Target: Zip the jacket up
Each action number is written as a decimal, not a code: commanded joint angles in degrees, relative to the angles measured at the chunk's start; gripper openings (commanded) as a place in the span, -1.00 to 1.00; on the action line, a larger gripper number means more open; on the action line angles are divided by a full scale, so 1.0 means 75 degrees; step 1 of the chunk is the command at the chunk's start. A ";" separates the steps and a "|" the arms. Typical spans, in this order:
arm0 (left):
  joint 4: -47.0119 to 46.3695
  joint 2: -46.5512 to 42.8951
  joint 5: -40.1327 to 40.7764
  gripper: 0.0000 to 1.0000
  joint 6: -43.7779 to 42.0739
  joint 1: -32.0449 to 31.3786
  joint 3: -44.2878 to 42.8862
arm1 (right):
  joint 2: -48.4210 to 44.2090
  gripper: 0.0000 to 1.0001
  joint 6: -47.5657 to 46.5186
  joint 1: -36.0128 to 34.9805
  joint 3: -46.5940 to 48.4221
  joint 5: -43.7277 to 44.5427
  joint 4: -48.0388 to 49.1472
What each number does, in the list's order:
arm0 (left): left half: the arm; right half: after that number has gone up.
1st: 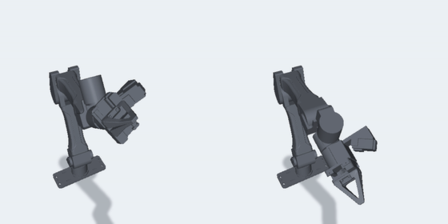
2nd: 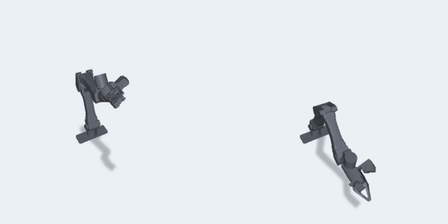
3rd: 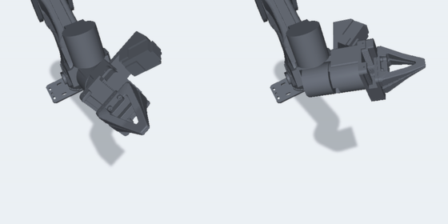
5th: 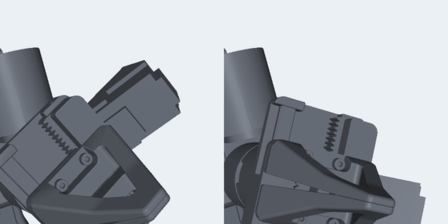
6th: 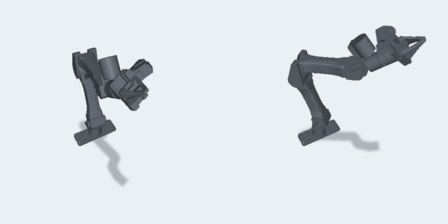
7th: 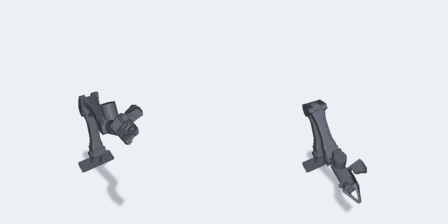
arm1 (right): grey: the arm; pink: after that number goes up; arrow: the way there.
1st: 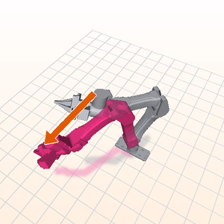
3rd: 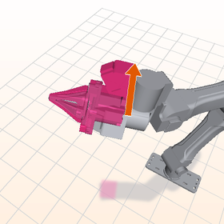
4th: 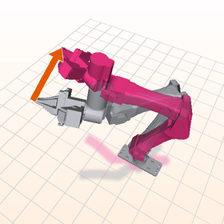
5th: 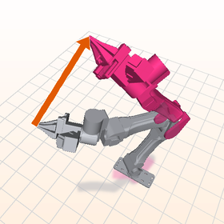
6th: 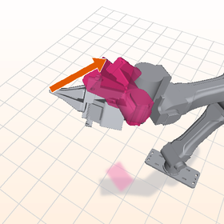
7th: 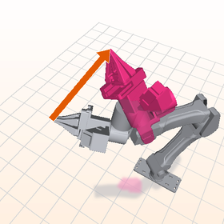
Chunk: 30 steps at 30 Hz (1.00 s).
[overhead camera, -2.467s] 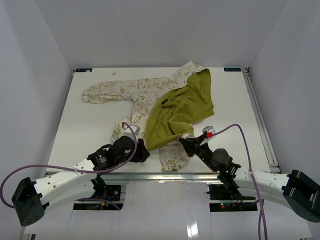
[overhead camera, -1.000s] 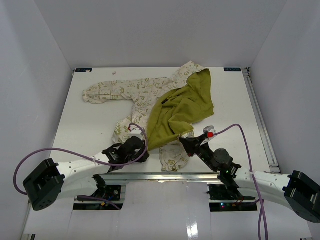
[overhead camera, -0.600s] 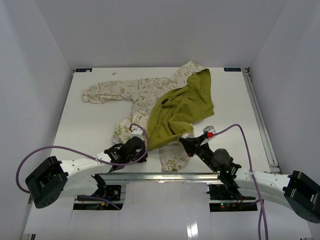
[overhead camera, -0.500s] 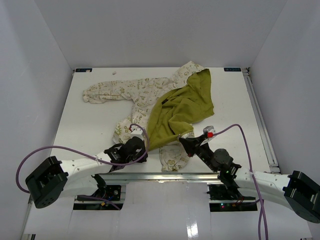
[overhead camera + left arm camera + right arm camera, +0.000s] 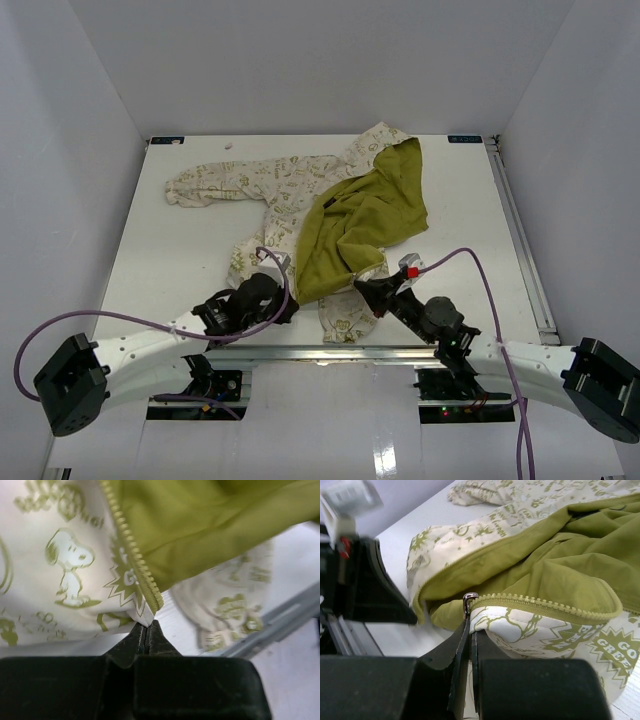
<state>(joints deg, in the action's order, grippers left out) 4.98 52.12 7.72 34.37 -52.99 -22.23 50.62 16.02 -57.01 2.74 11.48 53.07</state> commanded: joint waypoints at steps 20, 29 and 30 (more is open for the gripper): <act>-0.3293 -0.1783 -0.2976 -1.00 -0.2367 -0.0013 0.0627 | 0.1124 -0.85 -0.0882 0.0008 0.0924 -0.3915 0.1674; -0.2640 -0.2156 -0.3113 -1.00 -0.2607 -0.0013 0.0490 | 0.1391 -0.85 -0.0921 0.0008 0.0924 -0.4706 0.1764; -0.2627 -0.2126 -0.3169 -1.00 -0.2620 -0.0013 0.0486 | 0.1438 -0.85 -0.0929 0.0008 0.0924 -0.4736 0.1772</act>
<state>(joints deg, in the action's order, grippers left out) -15.12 36.70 -12.76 16.23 -52.99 -17.61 60.38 10.14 -57.01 7.52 -20.71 62.05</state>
